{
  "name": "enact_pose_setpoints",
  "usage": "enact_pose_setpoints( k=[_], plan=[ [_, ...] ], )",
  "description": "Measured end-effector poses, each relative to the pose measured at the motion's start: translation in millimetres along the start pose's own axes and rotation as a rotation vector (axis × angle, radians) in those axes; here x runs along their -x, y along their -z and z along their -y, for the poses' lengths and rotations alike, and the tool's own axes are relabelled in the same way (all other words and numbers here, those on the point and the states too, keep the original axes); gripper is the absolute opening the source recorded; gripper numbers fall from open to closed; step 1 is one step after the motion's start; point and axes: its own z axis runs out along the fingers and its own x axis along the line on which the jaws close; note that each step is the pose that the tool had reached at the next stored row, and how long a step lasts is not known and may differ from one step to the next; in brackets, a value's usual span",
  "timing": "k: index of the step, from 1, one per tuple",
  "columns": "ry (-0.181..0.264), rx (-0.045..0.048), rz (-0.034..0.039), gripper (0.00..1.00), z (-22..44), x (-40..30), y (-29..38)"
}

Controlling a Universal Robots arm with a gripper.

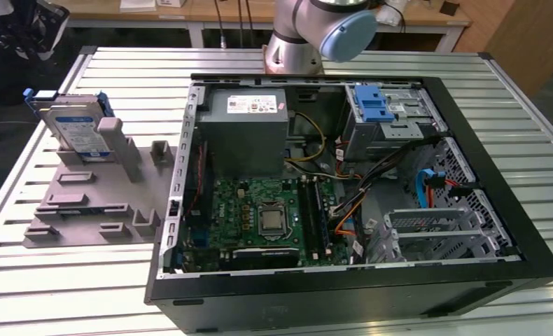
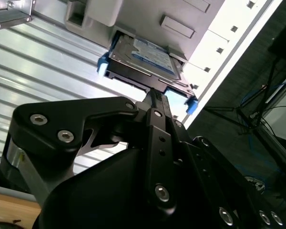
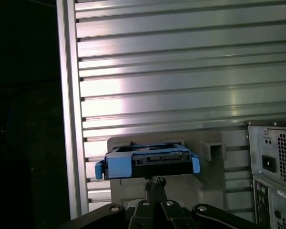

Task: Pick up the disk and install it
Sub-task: 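Reach for the disk, then pick up the disk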

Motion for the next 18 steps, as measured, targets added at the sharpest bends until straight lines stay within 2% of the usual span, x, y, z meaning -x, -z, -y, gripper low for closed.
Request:
enact_pose_setpoints(
  k=[4,8,18],
  plan=[
    [0.000,-0.0001,-0.0001,0.11,1.0,-10.8,-1.1],
    [0.000,0.0000,-0.0001,0.11,1.7,-18.1,-1.9],
    [0.000,-0.0001,-0.0010,0.11,1.8,-19.6,-2.2]
  ],
)
